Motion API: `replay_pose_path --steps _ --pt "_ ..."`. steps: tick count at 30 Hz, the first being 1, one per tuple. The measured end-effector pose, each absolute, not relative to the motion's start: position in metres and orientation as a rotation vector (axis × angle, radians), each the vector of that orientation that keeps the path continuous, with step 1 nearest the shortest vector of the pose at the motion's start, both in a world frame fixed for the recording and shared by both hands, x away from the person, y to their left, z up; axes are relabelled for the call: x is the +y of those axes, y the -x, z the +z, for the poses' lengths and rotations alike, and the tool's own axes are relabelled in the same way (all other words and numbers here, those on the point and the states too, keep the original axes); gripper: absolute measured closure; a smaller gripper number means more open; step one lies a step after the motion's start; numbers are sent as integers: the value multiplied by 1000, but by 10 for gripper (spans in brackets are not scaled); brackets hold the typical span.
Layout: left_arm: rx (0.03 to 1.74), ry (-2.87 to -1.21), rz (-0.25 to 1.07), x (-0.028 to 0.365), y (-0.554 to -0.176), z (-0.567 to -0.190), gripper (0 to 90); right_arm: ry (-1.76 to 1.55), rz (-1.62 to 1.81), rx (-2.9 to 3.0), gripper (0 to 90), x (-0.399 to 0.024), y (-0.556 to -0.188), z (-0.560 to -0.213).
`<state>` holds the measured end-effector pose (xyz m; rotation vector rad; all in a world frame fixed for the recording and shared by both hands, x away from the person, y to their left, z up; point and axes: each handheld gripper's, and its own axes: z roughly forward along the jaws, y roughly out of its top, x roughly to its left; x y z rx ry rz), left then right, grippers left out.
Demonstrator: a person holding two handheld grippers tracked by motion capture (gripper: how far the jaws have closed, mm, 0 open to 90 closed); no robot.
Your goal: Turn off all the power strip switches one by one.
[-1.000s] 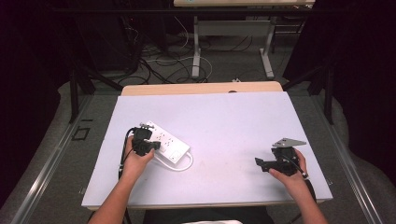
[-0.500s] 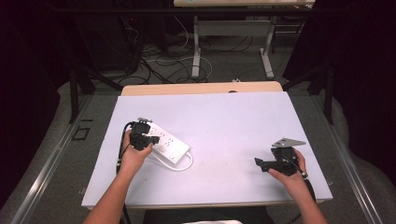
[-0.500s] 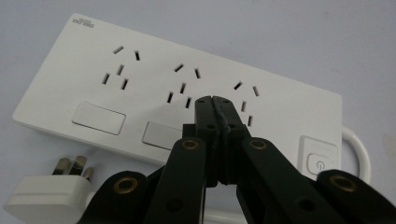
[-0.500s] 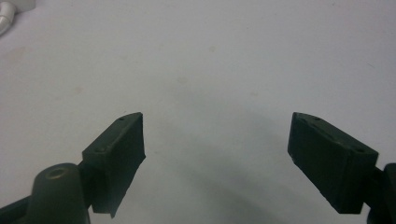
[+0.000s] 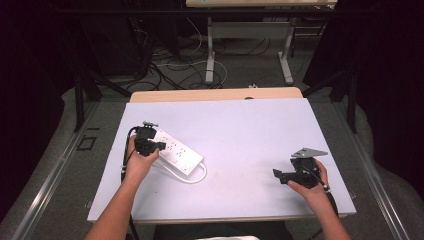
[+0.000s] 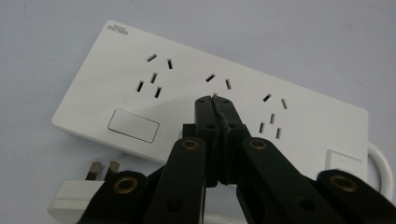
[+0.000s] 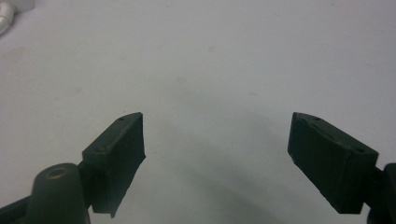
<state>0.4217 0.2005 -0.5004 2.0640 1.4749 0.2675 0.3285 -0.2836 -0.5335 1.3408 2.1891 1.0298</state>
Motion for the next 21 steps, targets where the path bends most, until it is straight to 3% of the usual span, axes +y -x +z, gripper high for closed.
replay_pose_path --steps 21 --pt "1523 -2104 251 206 -428 -514 900 -1337 1028 2189 186 -284 -328 -533"
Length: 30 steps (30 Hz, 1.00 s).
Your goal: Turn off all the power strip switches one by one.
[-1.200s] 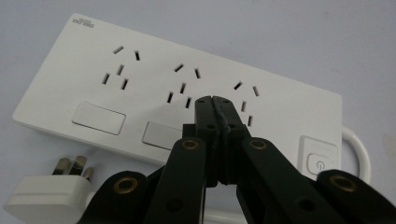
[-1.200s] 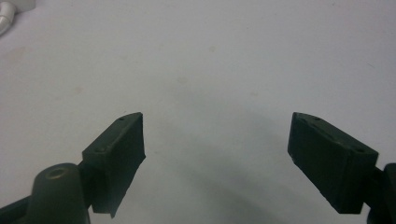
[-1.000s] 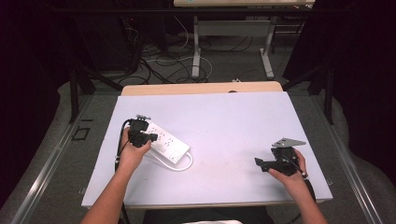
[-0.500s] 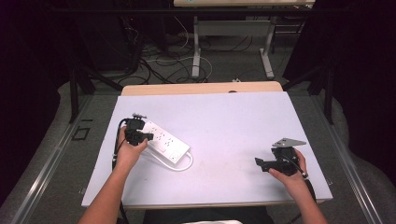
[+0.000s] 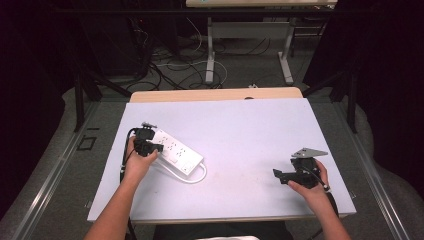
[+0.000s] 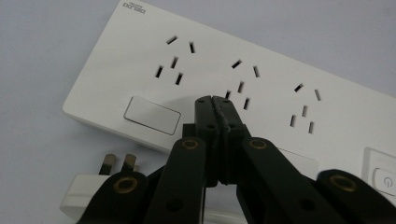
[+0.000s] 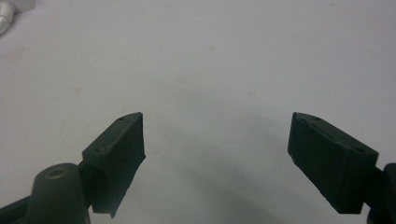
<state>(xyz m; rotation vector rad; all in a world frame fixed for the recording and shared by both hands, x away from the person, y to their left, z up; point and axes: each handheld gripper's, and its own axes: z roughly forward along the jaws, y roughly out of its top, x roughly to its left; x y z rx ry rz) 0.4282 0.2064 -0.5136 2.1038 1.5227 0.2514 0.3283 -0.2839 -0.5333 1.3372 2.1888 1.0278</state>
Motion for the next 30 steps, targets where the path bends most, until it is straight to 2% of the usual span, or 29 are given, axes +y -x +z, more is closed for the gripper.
replay_pose_path --steps 30 --pt "1542 -2086 247 208 -429 -514 900 -1340 1026 2190 186 -283 -328 -533"
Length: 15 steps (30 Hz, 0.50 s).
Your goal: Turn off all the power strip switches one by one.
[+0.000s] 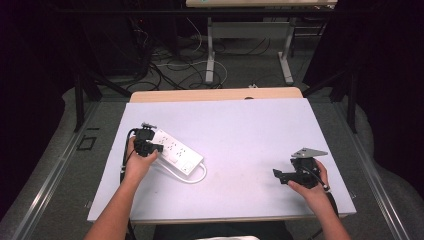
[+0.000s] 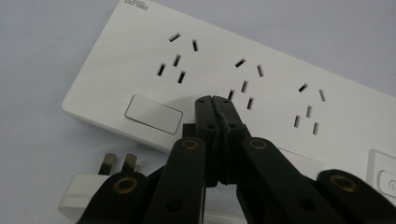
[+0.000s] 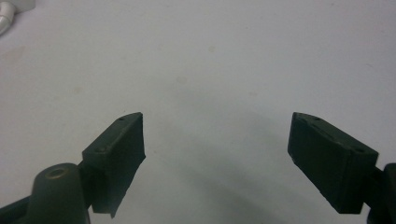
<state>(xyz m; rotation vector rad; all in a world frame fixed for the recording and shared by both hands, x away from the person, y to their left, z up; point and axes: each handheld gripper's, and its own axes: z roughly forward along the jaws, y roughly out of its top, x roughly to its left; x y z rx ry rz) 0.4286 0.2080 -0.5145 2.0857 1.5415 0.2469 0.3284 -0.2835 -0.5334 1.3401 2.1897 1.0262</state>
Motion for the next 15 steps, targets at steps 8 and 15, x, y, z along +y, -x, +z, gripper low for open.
replay_pose_path --steps 8,15 --pt "1541 -2089 250 209 -429 -515 900 -1338 1028 2196 186 -283 -329 -534" --pt "1544 -2101 270 208 -429 -517 900 -1330 1028 2199 186 -283 -329 -534"
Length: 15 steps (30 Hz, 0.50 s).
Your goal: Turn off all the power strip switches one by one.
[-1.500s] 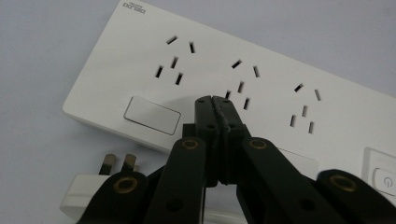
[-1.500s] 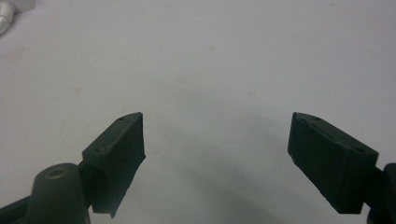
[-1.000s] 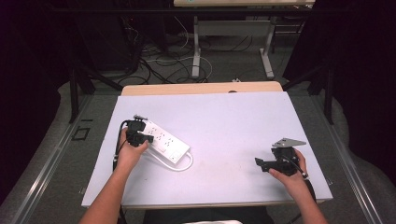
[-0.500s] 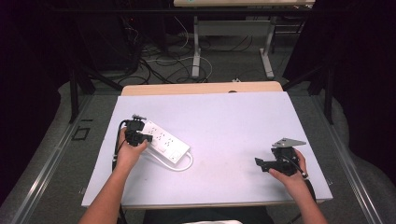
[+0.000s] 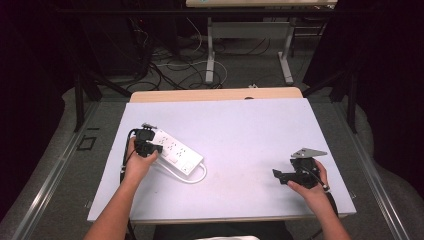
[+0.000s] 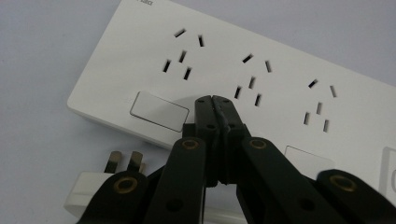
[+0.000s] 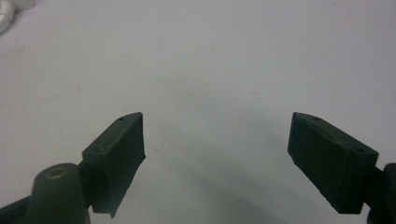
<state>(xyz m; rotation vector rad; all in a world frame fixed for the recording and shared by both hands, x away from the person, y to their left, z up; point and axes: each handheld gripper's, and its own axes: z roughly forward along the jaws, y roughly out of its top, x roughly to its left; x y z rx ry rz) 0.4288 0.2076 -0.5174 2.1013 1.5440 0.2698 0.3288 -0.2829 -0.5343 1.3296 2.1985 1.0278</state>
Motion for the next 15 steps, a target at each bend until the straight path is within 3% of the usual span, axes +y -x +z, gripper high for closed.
replay_pose_path --steps 15 --pt "1542 -2104 237 211 -429 -516 900 -1338 1026 2197 186 -283 -329 -535"
